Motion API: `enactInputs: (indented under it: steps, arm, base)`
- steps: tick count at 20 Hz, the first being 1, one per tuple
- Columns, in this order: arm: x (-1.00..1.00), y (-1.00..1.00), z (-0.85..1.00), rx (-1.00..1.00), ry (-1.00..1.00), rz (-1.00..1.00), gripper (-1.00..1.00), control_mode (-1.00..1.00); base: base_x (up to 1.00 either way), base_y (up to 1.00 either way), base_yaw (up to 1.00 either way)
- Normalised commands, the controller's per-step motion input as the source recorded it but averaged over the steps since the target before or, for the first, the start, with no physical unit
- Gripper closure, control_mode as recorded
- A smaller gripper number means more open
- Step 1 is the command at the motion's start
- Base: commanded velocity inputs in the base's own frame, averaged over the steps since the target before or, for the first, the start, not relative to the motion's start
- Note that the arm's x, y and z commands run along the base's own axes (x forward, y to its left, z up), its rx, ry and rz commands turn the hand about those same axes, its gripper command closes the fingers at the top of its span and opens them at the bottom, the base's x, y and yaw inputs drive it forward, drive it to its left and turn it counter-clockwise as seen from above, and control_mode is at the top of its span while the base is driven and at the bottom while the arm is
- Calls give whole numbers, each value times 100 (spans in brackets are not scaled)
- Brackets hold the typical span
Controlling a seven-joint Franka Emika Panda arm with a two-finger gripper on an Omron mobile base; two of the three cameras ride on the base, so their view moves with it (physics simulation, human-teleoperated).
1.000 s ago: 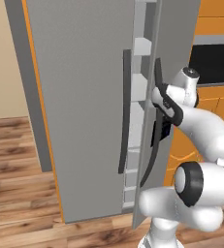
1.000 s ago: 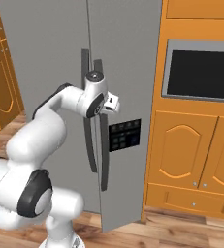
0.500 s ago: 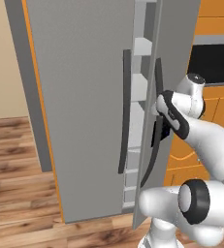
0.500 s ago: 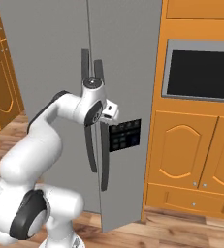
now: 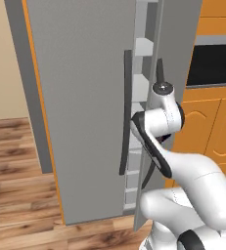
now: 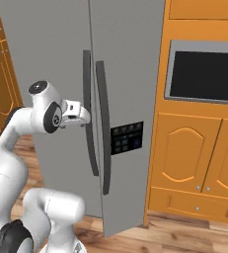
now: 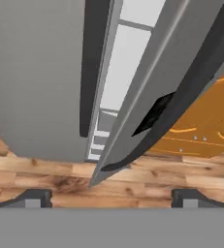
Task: There is a bowl on the dining counter. Grab a lemon wedge from the fridge and place it in the bowl. Then get the liquor bottle and glass cup from the cabinet and place them next to the bowl.
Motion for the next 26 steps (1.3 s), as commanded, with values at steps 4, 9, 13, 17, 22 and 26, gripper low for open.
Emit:
enactInputs:
  steps: [4, 9, 13, 17, 22, 26]
  arm:
    - [42, 55, 20, -21, 0, 5, -100, -100]
    - [89, 8, 8, -13, 5, 0, -100, -100]
    - [100, 0, 0, -11, 4, 0, -100, -100]
    - [100, 0, 0, -11, 1, 4, -100, -100]
    - [88, 0, -3, -13, 1, 2, -100, -100]
    - [29, -22, 0, -14, 0, 0, -100, -100]
  base:
    - [0, 0, 0]
    - [0, 0, 0]
    - [0, 0, 0]
    - [0, 0, 0]
    - [0, 0, 0]
    - [0, 0, 0]
